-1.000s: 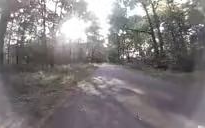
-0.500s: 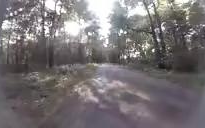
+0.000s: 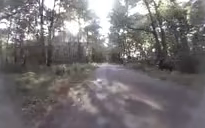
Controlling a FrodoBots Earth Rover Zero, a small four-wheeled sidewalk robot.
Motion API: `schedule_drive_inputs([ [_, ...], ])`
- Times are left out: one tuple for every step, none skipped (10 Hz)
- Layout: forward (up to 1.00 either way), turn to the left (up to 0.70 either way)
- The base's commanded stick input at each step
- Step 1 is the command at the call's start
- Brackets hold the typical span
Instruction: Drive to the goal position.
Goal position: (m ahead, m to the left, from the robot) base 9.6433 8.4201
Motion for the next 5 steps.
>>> schedule_drive_inputs([
  [0.7, -0.01],
  [0.7, -0.01],
  [0.7, -0.01],
  [0.7, -0.01],
  [0.7, -0.01],
])
